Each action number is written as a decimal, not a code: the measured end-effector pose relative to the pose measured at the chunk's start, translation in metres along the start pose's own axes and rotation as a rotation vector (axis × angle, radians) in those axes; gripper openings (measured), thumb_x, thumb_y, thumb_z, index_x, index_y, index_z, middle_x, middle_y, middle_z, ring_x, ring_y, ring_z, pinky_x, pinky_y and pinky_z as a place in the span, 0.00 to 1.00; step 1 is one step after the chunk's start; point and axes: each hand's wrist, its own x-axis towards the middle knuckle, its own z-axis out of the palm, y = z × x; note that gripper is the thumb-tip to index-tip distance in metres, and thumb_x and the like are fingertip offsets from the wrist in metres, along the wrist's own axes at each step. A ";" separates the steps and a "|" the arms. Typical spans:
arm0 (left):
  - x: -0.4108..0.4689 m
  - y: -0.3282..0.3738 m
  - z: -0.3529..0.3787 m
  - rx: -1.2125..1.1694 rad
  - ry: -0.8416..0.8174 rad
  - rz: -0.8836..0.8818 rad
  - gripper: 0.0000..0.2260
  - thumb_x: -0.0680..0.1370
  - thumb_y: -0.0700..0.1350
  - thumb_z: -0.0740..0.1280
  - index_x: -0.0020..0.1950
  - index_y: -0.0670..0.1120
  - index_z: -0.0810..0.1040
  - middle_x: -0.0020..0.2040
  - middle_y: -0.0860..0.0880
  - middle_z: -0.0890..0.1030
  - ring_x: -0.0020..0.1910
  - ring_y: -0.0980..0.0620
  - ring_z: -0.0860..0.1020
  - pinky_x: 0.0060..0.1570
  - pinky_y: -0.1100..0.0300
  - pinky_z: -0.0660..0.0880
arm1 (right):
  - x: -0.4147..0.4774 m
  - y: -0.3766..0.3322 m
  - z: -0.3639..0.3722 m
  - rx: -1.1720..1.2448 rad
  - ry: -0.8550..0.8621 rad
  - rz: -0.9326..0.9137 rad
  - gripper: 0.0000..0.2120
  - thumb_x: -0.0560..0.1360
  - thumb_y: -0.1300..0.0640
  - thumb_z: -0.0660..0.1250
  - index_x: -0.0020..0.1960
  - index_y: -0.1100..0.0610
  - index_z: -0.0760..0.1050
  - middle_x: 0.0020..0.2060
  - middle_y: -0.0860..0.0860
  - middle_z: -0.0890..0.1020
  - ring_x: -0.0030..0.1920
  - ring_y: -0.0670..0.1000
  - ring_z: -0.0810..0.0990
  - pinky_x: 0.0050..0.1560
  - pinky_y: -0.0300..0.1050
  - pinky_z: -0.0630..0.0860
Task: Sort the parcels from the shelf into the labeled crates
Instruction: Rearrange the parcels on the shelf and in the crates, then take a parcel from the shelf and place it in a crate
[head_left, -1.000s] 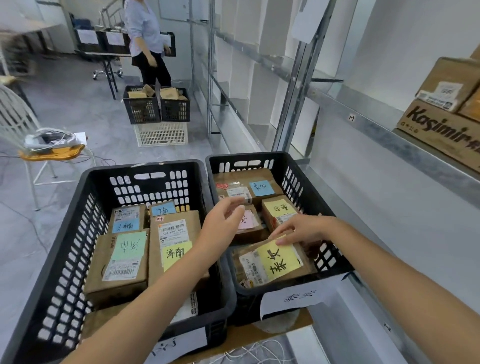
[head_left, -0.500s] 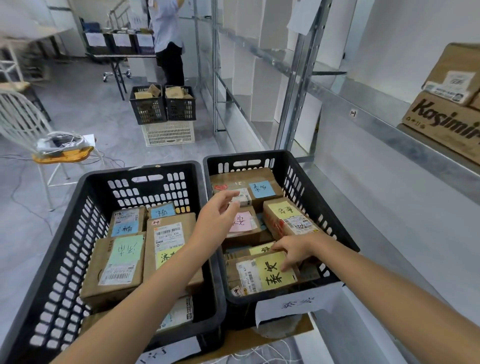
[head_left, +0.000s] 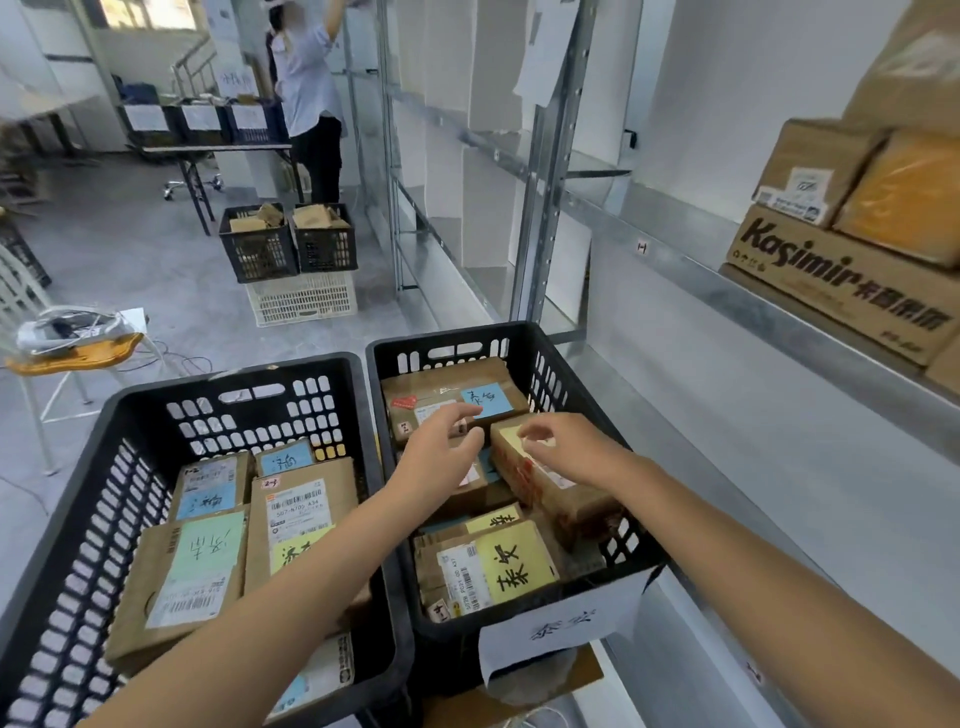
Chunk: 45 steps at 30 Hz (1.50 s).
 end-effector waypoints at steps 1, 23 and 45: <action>0.002 0.006 0.001 0.006 -0.010 0.009 0.17 0.82 0.46 0.62 0.71 0.50 0.72 0.69 0.52 0.73 0.66 0.56 0.70 0.64 0.53 0.73 | -0.002 -0.003 -0.008 -0.004 0.058 -0.009 0.14 0.81 0.54 0.64 0.66 0.52 0.76 0.63 0.48 0.79 0.62 0.47 0.76 0.58 0.40 0.72; 0.029 0.253 0.081 -0.122 -0.266 0.718 0.16 0.82 0.44 0.63 0.70 0.49 0.73 0.69 0.52 0.73 0.65 0.56 0.71 0.60 0.65 0.64 | -0.207 -0.031 -0.206 -0.339 0.790 0.273 0.24 0.83 0.51 0.59 0.77 0.55 0.62 0.75 0.50 0.66 0.73 0.51 0.66 0.71 0.47 0.64; 0.021 0.365 0.178 -0.173 -0.356 0.650 0.30 0.81 0.45 0.64 0.79 0.40 0.56 0.76 0.43 0.62 0.74 0.45 0.65 0.73 0.52 0.63 | -0.323 0.045 -0.277 -0.506 1.297 0.489 0.16 0.80 0.60 0.61 0.68 0.59 0.73 0.61 0.52 0.71 0.65 0.49 0.66 0.58 0.39 0.69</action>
